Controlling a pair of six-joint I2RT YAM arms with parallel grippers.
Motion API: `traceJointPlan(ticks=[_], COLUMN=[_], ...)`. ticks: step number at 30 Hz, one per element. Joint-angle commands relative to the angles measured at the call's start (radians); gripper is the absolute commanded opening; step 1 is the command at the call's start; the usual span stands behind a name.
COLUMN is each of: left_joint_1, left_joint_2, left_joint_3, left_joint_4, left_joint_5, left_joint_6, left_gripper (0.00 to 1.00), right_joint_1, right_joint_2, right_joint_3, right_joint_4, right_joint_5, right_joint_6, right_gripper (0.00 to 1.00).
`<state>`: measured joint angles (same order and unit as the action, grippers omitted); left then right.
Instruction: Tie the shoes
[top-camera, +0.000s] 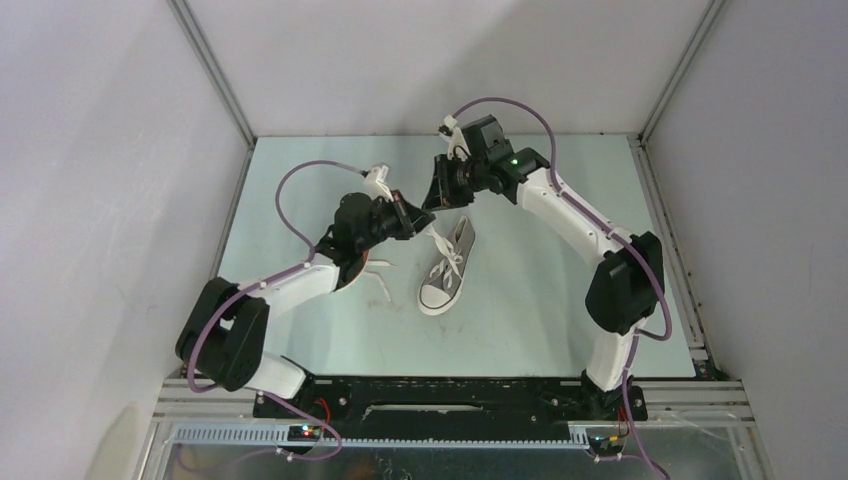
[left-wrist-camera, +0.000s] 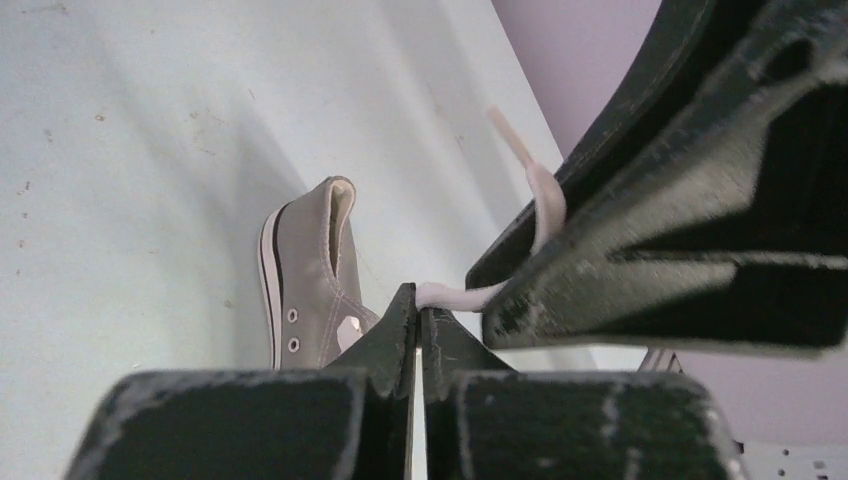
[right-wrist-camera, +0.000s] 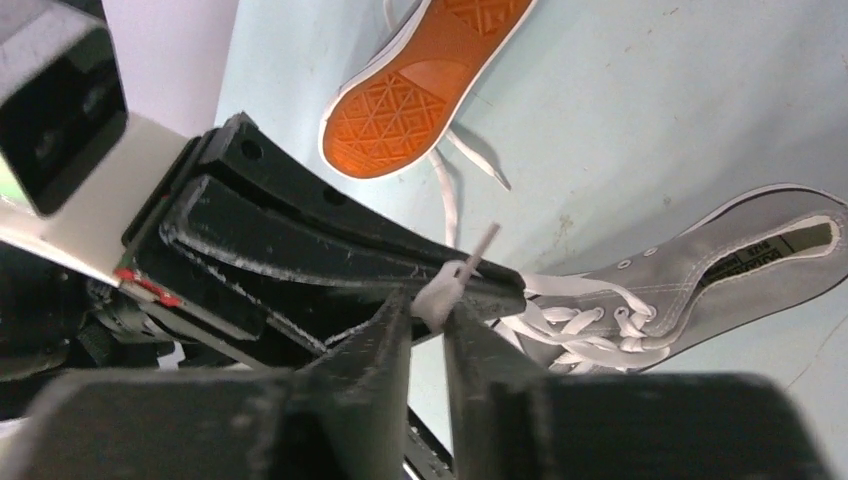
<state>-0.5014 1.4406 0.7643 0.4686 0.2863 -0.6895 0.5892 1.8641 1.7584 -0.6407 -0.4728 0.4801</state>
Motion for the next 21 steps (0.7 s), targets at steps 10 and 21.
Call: traceJointPlan(ticks=[10, 21], left_joint_1=[0.012, 0.030], left_joint_2=[0.001, 0.091], left_joint_3=[0.011, 0.107], left_joint_4=[-0.004, -0.118], left_joint_5=[-0.030, 0.030], left_joint_6=[0.005, -0.048], left_gripper=[0.00, 0.00], right_joint_1=[-0.002, 0.084], right_joint_2=[-0.393, -0.401], right_joint_3=[-0.530, -0.856], right_joint_4=[0.239, 0.548], right_joint_5=[0.215, 0.325], right_joint_6=[-0.011, -0.068], right_gripper=[0.58, 0.50])
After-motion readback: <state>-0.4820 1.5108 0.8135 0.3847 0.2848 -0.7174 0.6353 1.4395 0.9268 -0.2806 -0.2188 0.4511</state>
